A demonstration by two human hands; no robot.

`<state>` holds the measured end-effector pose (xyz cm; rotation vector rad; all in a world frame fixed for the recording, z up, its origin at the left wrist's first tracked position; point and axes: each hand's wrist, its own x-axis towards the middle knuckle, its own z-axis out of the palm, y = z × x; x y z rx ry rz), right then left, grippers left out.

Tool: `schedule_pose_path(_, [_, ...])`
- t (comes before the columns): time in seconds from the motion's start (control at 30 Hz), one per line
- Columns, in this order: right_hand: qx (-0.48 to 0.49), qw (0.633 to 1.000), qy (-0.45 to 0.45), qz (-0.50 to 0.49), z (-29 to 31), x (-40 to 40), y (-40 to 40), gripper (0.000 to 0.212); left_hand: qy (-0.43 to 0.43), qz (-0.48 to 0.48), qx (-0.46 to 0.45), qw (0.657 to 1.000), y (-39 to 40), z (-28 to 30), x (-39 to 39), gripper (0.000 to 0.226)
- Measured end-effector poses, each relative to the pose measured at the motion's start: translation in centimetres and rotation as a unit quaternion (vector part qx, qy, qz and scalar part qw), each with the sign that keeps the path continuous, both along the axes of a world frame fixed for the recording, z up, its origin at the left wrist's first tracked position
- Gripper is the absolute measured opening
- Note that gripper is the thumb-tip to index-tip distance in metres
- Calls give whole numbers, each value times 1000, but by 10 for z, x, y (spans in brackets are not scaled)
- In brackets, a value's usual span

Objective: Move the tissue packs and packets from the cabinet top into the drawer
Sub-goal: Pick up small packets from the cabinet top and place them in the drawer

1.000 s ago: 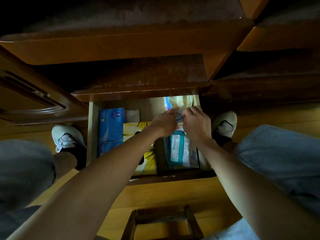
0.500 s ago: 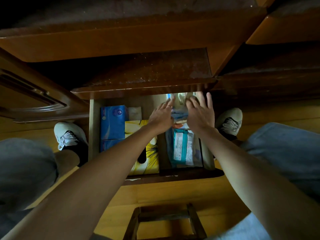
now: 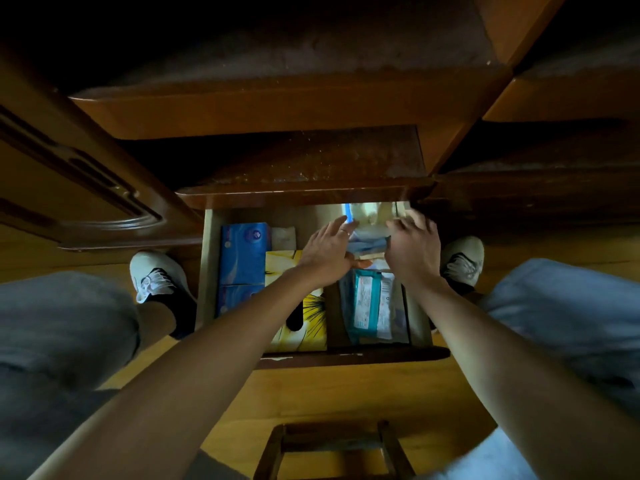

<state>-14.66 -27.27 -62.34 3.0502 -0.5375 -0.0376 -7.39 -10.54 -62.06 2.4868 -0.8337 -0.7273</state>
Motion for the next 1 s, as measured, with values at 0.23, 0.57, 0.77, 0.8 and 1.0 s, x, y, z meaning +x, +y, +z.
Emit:
schedule_pose_path(0.23, [90, 993, -71, -31, 97, -16, 13, 16, -111, -1, 17, 994, 67, 120, 3, 49])
schedule_pose_path(0.57, [75, 919, -377, 92, 335, -35, 9, 22, -471, 42, -172, 864, 107, 370, 20, 21])
schedule_pose_path(0.77, [6, 905, -418, 75, 421, 28, -20, 12, -453, 116, -202, 861, 70, 445, 85, 22])
schedule_pose_path(0.8, [20, 911, -406, 69, 426, 42, -29, 13, -446, 115, -200, 865, 62, 448, 97, 22])
schedule_pose_path(1.0, [36, 974, -222, 26, 429, 129, -86, 31, -409, 97, -141, 896, 6, 444, 182, 22])
